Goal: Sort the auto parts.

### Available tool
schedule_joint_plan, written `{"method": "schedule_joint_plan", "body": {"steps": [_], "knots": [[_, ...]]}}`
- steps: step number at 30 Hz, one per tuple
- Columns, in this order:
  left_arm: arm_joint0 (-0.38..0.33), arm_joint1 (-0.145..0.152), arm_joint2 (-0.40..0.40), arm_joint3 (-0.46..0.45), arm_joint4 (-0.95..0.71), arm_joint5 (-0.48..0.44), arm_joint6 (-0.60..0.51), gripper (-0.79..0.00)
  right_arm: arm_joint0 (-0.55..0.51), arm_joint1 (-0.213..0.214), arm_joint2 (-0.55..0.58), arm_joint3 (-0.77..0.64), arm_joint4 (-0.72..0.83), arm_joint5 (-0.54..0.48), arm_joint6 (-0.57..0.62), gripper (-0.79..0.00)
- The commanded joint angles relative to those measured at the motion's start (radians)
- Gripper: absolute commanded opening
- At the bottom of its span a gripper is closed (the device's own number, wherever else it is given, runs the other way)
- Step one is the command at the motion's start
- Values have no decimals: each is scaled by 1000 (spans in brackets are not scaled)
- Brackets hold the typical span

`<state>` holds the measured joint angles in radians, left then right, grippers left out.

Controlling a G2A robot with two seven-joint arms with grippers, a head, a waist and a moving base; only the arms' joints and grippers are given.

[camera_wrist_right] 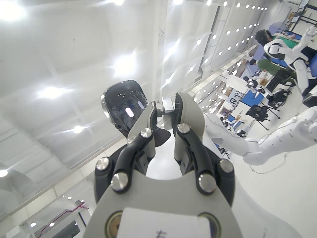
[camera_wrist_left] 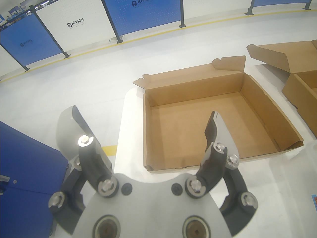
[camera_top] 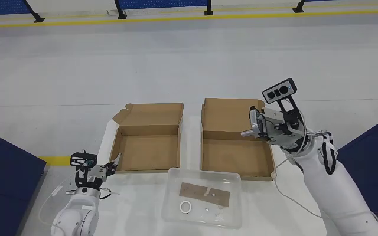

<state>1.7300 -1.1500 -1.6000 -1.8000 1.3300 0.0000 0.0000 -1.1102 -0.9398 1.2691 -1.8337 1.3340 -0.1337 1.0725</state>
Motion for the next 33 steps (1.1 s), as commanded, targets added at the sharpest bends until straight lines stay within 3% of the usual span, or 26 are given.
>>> {"method": "schedule_joint_plan", "body": {"steps": [1,21,33], "knots": [[0,0,0,0,0,0,0,0,-2,-4,2,-1,28,4,5,-785],[0,0,0,0,0,0,0,0,-19,-40,35,-18,102,52,31,-785],[0,0,0,0,0,0,0,0,-31,-44,88,-29,-87,38,22,-785]]}}
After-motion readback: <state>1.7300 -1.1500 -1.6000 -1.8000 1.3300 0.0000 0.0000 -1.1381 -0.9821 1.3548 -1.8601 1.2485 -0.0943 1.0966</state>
